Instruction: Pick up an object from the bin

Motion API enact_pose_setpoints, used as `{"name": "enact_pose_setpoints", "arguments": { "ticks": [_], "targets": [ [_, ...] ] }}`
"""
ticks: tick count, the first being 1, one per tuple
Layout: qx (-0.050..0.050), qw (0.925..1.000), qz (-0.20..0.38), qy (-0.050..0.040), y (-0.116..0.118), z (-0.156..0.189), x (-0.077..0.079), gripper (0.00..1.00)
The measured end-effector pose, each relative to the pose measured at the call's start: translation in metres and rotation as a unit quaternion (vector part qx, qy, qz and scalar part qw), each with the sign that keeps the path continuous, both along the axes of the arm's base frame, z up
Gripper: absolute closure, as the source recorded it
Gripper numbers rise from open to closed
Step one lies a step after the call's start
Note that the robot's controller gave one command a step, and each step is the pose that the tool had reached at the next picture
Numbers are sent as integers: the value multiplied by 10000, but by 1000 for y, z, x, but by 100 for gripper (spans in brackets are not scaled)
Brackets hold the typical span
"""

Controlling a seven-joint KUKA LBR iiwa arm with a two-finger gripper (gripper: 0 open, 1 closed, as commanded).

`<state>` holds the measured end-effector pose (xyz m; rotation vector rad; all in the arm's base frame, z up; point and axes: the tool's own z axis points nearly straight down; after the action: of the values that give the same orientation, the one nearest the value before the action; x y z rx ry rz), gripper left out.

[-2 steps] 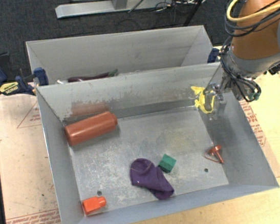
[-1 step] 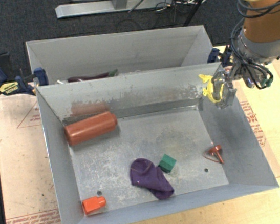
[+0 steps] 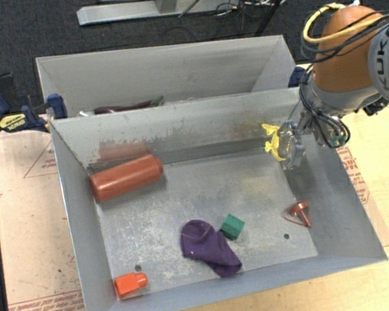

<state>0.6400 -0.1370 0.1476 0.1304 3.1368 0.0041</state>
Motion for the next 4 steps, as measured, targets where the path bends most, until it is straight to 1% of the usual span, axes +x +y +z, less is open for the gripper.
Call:
{"name": "enact_pose_setpoints", "arguments": {
  "ticks": [1,4],
  "targets": [
    [-8,10000,5,-18,0,2,1,100],
    [-6,10000,-59,-27,-2,2,2,100]
  ]
}}
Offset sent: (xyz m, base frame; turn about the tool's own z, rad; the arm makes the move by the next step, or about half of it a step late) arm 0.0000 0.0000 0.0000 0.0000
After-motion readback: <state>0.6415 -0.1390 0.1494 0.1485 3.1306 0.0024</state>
